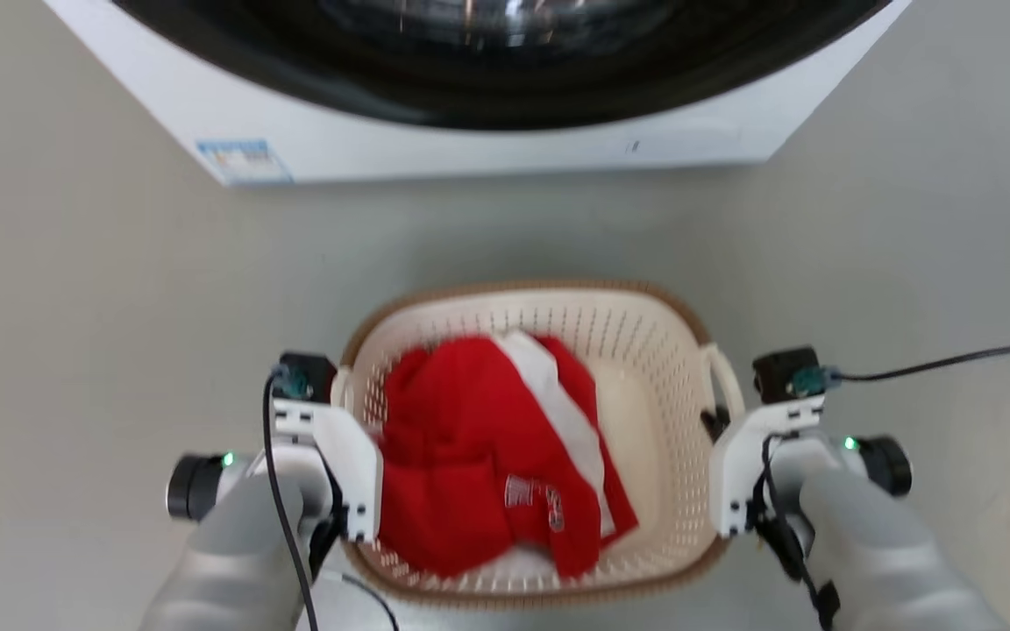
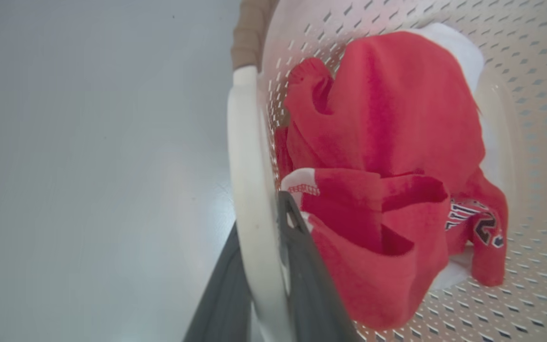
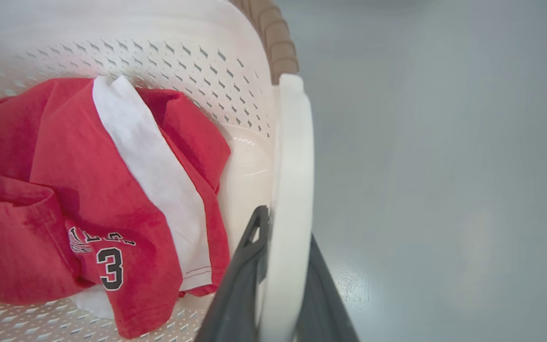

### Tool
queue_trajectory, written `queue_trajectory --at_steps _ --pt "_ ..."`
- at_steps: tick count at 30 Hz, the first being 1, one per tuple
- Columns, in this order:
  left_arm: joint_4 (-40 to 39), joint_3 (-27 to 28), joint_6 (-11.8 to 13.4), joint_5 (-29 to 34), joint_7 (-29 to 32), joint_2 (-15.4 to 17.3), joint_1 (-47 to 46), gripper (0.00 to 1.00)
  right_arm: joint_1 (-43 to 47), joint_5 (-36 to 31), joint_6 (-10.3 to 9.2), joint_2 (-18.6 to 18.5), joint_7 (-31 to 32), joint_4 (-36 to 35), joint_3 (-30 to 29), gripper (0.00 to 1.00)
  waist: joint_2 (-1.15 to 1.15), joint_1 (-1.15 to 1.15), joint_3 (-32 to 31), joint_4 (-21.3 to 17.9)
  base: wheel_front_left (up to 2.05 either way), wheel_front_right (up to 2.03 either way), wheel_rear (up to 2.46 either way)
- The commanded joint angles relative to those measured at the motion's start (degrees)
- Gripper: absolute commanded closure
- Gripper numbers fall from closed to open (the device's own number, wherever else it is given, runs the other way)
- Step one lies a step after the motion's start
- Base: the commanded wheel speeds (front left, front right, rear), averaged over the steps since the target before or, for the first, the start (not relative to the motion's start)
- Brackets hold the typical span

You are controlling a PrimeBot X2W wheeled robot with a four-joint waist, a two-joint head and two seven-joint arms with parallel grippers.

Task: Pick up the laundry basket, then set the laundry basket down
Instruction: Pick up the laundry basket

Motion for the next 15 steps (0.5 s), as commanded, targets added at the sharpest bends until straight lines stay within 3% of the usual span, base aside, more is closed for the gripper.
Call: queue_trajectory --at_steps 1,15 --pt "-0.7 0.6 -0.1 -0.4 0.7 2.3 1.3 1.00 3.9 1.4 0.43 0.8 1.2 -1.3 2.3 1.00 0.00 0.00 -7.3 -1.5 0.00 0.00 0.00" --pt "-0.7 -1.7 -1.4 -0.3 6.9 2.7 5.3 1.00 6.0 9.2 0.43 0.8 5.8 -3.0 9.0 1.00 0.00 0.00 -20.0 -3.0 0.00 0.00 0.00"
